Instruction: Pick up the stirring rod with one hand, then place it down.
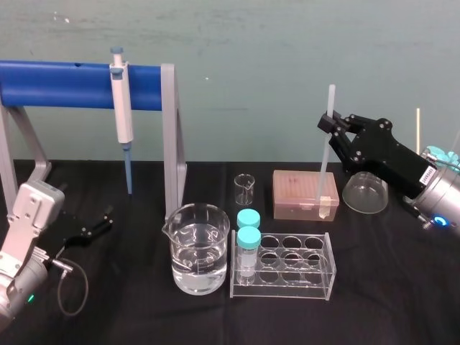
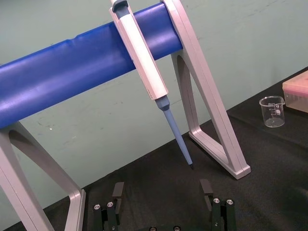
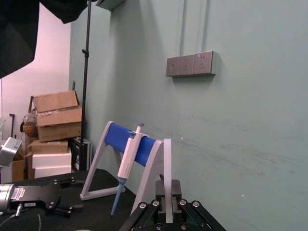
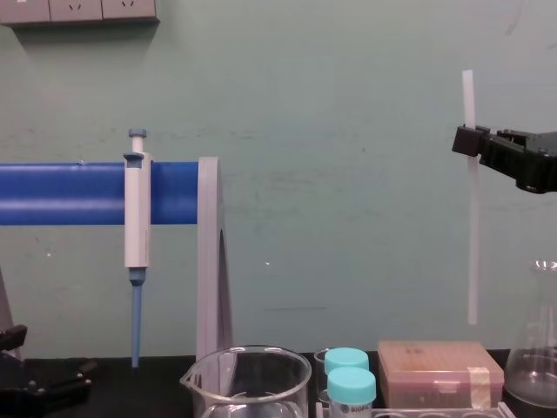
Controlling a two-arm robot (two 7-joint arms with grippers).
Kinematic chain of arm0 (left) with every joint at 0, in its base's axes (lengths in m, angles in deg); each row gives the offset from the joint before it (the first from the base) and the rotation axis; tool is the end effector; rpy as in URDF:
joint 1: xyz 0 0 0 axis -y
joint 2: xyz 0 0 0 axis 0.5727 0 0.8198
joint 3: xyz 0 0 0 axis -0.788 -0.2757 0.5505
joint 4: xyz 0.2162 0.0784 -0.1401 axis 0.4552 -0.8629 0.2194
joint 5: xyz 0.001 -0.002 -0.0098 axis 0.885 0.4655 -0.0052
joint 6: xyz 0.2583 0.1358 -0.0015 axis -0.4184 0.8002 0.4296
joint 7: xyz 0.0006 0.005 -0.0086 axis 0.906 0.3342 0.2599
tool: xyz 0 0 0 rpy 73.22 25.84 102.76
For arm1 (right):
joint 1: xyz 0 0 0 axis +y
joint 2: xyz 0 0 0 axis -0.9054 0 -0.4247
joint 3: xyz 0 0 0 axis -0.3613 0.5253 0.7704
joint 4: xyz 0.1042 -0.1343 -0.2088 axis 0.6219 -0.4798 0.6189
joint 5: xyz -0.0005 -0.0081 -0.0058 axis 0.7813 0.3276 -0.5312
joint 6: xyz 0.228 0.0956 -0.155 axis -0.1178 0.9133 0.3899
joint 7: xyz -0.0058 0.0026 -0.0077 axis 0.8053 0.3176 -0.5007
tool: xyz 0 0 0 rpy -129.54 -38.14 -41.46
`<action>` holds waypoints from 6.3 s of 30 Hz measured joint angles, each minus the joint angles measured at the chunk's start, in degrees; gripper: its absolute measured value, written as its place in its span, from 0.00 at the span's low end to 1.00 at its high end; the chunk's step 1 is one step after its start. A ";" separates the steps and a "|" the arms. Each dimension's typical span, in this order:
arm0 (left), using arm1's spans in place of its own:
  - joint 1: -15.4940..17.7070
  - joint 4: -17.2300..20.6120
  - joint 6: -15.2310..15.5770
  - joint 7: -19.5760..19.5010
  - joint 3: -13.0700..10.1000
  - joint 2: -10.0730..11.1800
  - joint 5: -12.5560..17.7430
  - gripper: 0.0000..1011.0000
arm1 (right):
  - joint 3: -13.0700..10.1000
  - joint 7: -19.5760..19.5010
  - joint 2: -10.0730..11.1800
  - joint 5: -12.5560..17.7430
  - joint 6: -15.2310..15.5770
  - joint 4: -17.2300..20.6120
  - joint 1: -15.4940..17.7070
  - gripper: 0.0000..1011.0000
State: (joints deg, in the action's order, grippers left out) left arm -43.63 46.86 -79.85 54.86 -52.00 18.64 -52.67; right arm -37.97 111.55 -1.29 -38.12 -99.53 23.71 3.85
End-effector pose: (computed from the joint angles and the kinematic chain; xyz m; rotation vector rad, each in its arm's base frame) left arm 0.3386 0.0753 -0.2822 0.3044 -0.2849 1.2479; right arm 0.3899 -0.0806 -0.1919 0.1886 -0.2448 -0.6868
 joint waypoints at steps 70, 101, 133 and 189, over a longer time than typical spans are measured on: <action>0.00 0.00 0.00 0.00 0.00 0.00 0.00 0.99 | 5.53 7.02 0.92 -1.15 -3.74 -9.20 3.98 0.07; 0.00 0.00 0.00 0.00 0.00 0.00 0.00 0.99 | 5.35 6.37 0.61 -1.76 -3.66 -9.50 4.21 0.40; 0.00 0.00 0.00 0.00 0.00 0.00 0.00 0.99 | -0.73 -24.75 -3.60 -12.60 9.30 -5.63 8.03 0.99; 0.00 0.00 0.00 0.00 0.00 0.00 0.00 0.99 | -0.74 -26.11 -4.26 -13.31 11.75 -6.00 8.30 0.99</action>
State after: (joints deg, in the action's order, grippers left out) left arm -43.63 46.86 -79.85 54.87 -52.00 18.64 -52.67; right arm -38.71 85.45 -5.54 -51.43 -87.78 17.71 12.15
